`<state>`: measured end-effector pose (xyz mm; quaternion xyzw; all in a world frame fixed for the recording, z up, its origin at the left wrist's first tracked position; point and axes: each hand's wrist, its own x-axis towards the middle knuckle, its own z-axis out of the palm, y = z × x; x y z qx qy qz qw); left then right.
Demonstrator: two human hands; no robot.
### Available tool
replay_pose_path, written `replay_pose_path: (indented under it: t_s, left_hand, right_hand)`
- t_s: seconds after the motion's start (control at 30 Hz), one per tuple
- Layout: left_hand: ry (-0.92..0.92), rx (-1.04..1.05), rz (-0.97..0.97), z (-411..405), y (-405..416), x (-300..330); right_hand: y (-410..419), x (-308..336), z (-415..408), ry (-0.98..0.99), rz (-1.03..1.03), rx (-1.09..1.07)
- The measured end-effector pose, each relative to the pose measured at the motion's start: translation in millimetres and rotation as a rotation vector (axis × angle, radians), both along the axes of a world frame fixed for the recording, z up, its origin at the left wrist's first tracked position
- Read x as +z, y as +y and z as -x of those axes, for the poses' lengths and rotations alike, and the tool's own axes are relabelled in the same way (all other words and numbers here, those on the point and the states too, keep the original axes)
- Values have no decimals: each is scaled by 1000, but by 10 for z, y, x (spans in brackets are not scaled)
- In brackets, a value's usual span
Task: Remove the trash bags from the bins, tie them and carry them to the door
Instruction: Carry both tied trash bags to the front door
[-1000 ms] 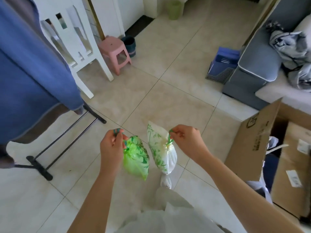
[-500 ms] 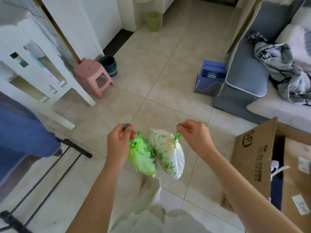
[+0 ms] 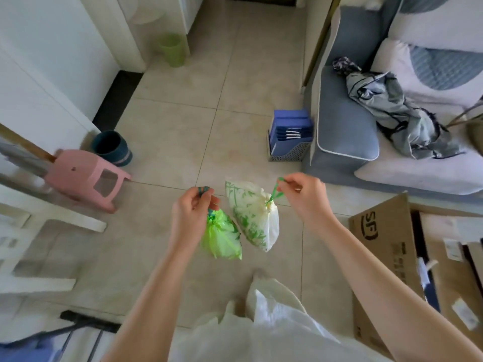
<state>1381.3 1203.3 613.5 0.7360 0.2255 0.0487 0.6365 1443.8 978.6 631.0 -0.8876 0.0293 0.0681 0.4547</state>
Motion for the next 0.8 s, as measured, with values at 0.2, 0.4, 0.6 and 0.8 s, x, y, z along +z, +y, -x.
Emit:
replay_pose_path:
  t_s: [0.2, 0.4, 0.6, 0.8]
  left_hand:
    - [-46, 12, -16, -1327, 196, -38]
    - [-59, 45, -66, -2626, 375, -25]
    - [-55, 59, -90, -3818, 572, -22]
    - [-51, 4, -95, -5120, 851, -89]
  right_hand:
    - [279, 37, -1292, -65, -10, -19]
    - [486, 81, -2547, -29, -26, 61]
    - [658, 89, -3738, -18, -10, 79]
    - [923, -4, -4946, 8, 39, 35]
